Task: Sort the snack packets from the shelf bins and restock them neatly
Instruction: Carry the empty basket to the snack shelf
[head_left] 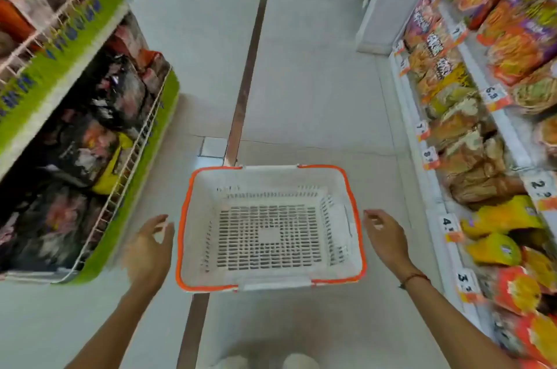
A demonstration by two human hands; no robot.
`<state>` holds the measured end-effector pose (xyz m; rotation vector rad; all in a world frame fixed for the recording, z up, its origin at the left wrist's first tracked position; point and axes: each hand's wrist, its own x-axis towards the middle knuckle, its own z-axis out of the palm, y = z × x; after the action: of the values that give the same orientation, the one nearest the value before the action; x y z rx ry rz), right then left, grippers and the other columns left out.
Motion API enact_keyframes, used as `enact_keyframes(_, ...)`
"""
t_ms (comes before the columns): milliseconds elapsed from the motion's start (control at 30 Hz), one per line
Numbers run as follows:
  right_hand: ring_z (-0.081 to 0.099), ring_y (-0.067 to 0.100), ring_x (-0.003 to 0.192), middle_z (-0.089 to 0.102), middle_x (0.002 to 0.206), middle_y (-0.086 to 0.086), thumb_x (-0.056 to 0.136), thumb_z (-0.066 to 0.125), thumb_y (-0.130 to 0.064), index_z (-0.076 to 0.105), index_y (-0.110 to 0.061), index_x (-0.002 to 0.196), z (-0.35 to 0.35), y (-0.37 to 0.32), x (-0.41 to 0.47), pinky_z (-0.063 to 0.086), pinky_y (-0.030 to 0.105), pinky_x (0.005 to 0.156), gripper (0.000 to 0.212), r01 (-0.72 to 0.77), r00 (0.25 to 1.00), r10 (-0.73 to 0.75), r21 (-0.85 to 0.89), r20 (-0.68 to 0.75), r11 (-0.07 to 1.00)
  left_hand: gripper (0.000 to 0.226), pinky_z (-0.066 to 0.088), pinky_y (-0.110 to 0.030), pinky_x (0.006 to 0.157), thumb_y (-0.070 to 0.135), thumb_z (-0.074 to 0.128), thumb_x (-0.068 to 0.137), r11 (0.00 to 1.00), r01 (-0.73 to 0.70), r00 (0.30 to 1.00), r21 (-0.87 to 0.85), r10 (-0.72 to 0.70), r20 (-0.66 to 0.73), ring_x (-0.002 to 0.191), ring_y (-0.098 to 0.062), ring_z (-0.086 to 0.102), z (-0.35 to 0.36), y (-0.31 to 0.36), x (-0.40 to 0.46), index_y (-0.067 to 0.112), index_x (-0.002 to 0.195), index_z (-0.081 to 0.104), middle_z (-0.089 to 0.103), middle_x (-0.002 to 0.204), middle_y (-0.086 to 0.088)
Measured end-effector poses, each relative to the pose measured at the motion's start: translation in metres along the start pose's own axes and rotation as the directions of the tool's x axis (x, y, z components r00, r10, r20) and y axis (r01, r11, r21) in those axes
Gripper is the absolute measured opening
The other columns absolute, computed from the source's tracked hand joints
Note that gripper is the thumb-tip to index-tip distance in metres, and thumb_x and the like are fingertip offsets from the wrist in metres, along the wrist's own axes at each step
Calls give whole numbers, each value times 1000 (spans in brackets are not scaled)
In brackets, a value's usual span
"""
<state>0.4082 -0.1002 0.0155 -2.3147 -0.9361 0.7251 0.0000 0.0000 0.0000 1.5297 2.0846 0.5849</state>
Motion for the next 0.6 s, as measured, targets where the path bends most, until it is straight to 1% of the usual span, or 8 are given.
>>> enact_keyframes(67, 60, 25, 104, 64, 112, 6, 94, 60, -23, 63, -16, 113, 35, 33, 32, 43, 28, 79, 21, 33, 998, -35, -43, -43, 999, 48, 48, -51, 91, 45, 56, 93, 999, 32, 999, -13, -32, 11, 99, -33, 62, 38, -28, 20, 19, 134, 53, 60, 129, -14)
enact_keyframes(133, 56, 30, 115, 57, 130, 14, 94, 61, -25, 56, -8, 129, 66, 64, 68, 44, 33, 90, 39, 24, 999, -27, -82, -39, 996, 61, 40, -55, 102, 45, 56, 94, 997, 63, 994, 41, -66, 85, 123, -40, 51, 78, -54, 44, 16, 145, 39, 46, 145, -16)
enact_keyframes(200, 53, 33, 118, 51, 136, 16, 93, 60, -29, 46, -9, 138, 93, 90, 94, 43, 37, 94, 50, 22, 1000, -24, -108, -9, 994, 72, 35, -54, 105, 48, 56, 92, 990, 90, 980, 113, -108, 166, 131, -41, 43, 110, -73, 59, 12, 149, 29, 37, 151, -16)
enact_keyframes(233, 52, 34, 119, 50, 137, 15, 94, 59, -32, 42, -10, 141, 103, 101, 104, 42, 38, 95, 54, 29, 1000, -30, -113, -7, 993, 72, 38, -53, 102, 48, 57, 92, 987, 77, 977, 138, -103, 189, 128, -41, 46, 123, -83, 66, 11, 147, 31, 42, 147, -17)
enact_keyframes(300, 55, 34, 116, 52, 135, 13, 95, 57, -34, 40, -11, 141, 114, 110, 118, 44, 38, 93, 55, 3, 1000, -4, -81, -4, 997, 61, 46, -49, 88, 47, 59, 91, 986, 50, 984, 156, -76, 163, 108, -40, 58, 138, -91, 75, 9, 136, 43, 58, 127, -19)
enact_keyframes(400, 62, 30, 81, 63, 110, 13, 97, 53, -33, 47, -10, 125, 119, 116, 129, 43, 32, 66, 37, -11, 1000, 10, -62, -21, 998, 46, 44, -39, 67, 44, 62, 90, 983, 39, 997, 181, -51, 62, 77, -30, 56, 148, -95, 81, 8, 118, 56, 64, 95, -12)
enact_keyframes(500, 62, 28, 69, 65, 98, 13, 99, 49, -34, 48, -11, 118, 120, 119, 132, 44, 33, 63, 30, 24, 999, -28, -84, -45, 996, 39, 43, -37, 65, 46, 59, 91, 983, 23, 999, 182, -29, 29, 74, -28, 57, 148, -96, 84, 11, 109, 58, 62, 86, -8)
enact_keyframes(600, 63, 34, 78, 65, 99, 15, 99, 46, -38, 46, -10, 119, 123, 121, 131, 47, 38, 70, 35, 42, 996, -53, -136, -76, 990, 31, 39, -35, 64, 43, 53, 95, 983, 26, 1000, 180, -28, 10, 70, -25, 55, 151, -96, 86, 12, 103, 57, 62, 84, -8)
